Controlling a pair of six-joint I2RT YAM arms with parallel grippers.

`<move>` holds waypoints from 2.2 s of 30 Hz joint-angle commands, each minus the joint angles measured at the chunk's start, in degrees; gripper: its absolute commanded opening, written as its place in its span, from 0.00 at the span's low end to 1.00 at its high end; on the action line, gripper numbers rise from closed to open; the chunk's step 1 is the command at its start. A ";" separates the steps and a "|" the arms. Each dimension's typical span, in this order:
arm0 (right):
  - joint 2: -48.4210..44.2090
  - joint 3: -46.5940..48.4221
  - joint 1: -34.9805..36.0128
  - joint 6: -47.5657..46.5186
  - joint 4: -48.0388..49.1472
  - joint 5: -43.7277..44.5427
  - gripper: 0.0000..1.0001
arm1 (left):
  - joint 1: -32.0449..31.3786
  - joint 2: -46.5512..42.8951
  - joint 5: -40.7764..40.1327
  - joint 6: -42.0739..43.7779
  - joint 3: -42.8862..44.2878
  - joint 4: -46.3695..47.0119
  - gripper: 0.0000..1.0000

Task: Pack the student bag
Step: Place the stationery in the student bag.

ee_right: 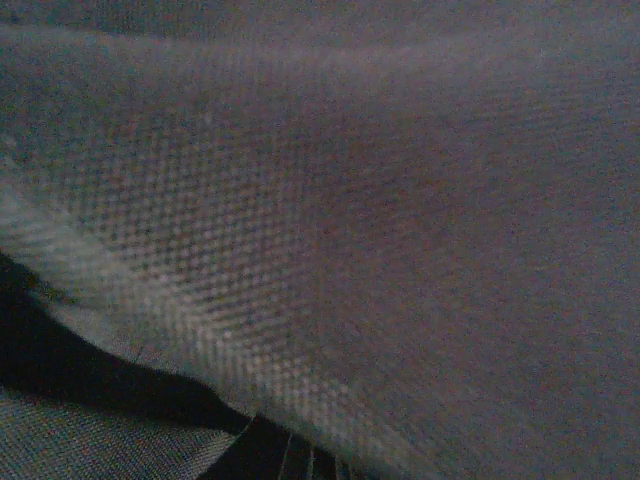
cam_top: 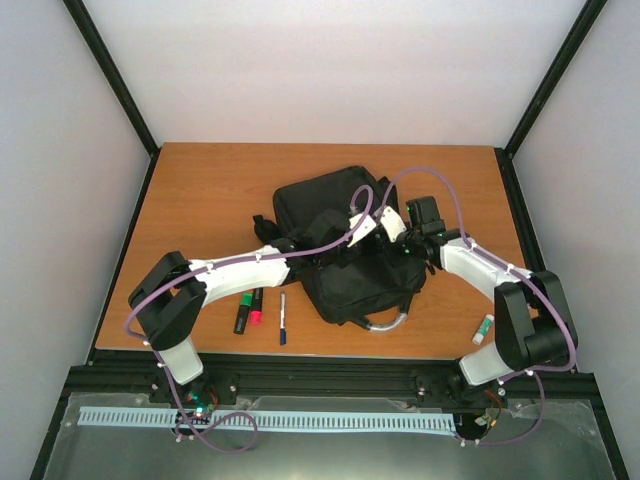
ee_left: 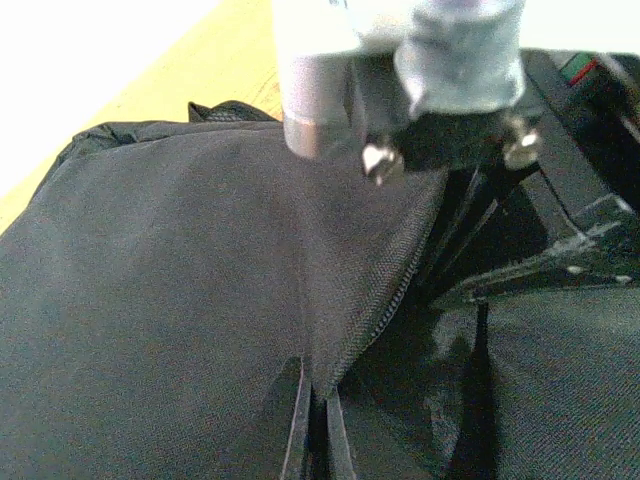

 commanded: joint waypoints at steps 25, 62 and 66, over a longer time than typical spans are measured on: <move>-18.20 5.52 -4.13 -0.82 -23.26 11.29 1.00 | 1.49 6.02 11.41 -18.76 15.20 -14.04 0.01; -18.37 8.09 -14.50 1.26 -25.98 23.85 1.00 | 1.47 1.65 11.34 -27.14 14.95 -21.54 0.03; -17.31 7.48 -18.73 -4.44 -33.74 22.51 1.00 | 1.47 2.24 13.73 -28.86 14.53 -21.16 0.03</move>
